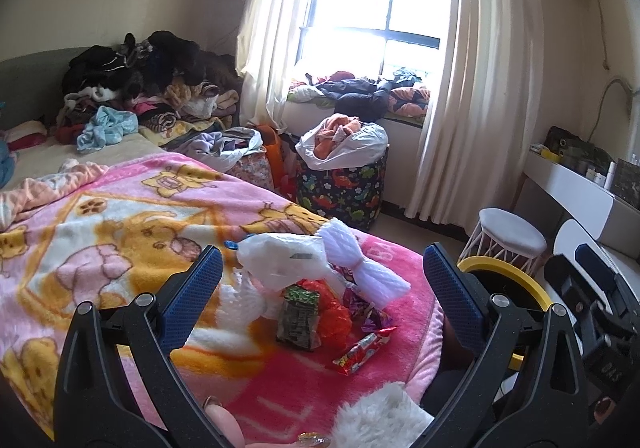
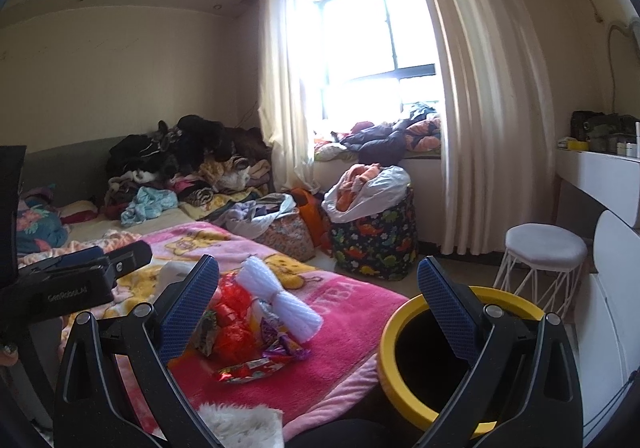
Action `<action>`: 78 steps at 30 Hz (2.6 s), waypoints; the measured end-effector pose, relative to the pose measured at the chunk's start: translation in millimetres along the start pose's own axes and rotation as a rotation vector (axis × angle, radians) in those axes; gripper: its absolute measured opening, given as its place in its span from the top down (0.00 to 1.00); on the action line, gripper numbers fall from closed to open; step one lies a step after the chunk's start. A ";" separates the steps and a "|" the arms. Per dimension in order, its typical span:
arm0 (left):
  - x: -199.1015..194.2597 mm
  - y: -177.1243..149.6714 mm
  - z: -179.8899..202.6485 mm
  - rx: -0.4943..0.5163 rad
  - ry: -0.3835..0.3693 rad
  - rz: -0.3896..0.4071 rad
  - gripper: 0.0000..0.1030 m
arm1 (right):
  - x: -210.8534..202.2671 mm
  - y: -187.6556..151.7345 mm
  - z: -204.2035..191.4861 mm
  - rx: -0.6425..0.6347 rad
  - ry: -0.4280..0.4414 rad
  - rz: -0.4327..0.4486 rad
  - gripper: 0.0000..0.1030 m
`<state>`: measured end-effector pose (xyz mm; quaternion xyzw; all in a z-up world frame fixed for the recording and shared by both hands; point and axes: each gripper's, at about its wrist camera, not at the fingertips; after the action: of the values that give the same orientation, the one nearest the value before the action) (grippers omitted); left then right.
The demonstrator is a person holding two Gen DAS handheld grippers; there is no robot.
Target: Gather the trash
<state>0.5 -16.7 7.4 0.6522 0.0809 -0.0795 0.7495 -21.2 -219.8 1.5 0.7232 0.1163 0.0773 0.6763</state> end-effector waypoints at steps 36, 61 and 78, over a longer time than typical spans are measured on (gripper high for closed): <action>72.6 29.7 -48.3 -0.068 0.002 -0.042 0.11 | 100.7 11.1 25.9 0.059 0.086 -0.141 0.06; 138.7 -15.6 -23.9 0.145 0.073 -0.318 0.10 | 201.2 -49.7 48.0 0.052 0.226 -0.542 0.11; 135.1 -21.9 -47.0 -0.001 0.035 -0.378 0.39 | 224.2 -85.3 13.0 0.101 0.324 -0.703 0.81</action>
<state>126.4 25.1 -50.5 0.6264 0.2152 -0.2074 0.7199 192.2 -166.2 -94.7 0.6501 0.4659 -0.0516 0.5980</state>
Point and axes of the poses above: each gripper's, at about its wrist camera, not at the fingertips, and x roughly the way its jaws point, z to its right, y to its top, and after that the axes turned 8 degrees about z, right-handed
